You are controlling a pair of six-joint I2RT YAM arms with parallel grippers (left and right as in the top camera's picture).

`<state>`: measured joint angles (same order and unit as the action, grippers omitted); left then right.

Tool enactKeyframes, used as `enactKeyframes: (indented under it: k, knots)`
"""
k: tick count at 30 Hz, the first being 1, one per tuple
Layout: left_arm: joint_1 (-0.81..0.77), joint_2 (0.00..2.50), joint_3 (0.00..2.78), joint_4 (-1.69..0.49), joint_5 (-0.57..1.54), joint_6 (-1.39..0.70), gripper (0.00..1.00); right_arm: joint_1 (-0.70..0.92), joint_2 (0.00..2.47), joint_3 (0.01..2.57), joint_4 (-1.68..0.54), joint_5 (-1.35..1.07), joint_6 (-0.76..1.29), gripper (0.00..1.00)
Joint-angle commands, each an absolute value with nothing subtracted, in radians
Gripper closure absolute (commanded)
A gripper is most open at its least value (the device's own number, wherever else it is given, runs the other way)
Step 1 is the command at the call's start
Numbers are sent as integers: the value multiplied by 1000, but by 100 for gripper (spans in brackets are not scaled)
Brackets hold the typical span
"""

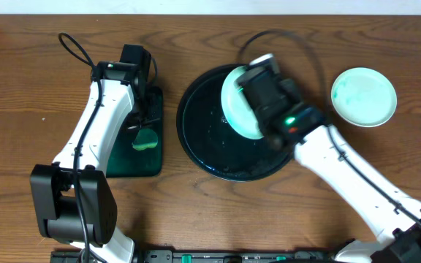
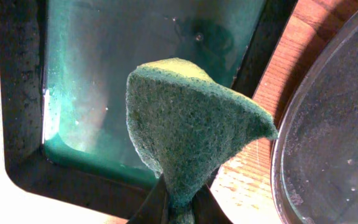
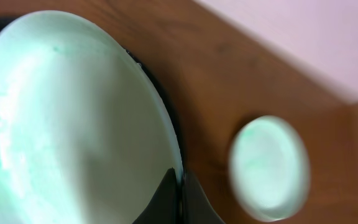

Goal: Clean dirty plates on tray and stack at the side
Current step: 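Carry the plate right and set it on the plate stack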

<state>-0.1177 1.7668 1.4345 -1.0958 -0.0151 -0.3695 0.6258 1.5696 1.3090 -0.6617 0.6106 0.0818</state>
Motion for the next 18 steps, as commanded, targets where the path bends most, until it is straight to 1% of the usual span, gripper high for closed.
enactKeyframes:
  k: [1,3,4,7,10,15,18]
  knots:
    - [-113,1779,1426,-1102,-34,-376,92,489,1565,1314,-659,315,358,99]
    - [-113,1779,1426,-1102,-34,-376,92,403,1565,1314,-666,199,405,99]
    - [-113,1779,1426,-1102,-34,-376,92,329,1565,1314,-676,125,446,99]
    - [-113,1779,1426,-1102,-34,-376,92,176,1565,1314,-699,19,475,99]
    - [-113,1779,1426,-1102,-34,-375,92,35,1565,1314,-733,-6,501,99]
    - [-113,1779,1426,-1101,-34,-375,92,-192,1566,1314,-774,-6,484,99]
    - [-113,1779,1426,-1098,-34,-376,92,-296,1579,1314,-794,-6,469,99]
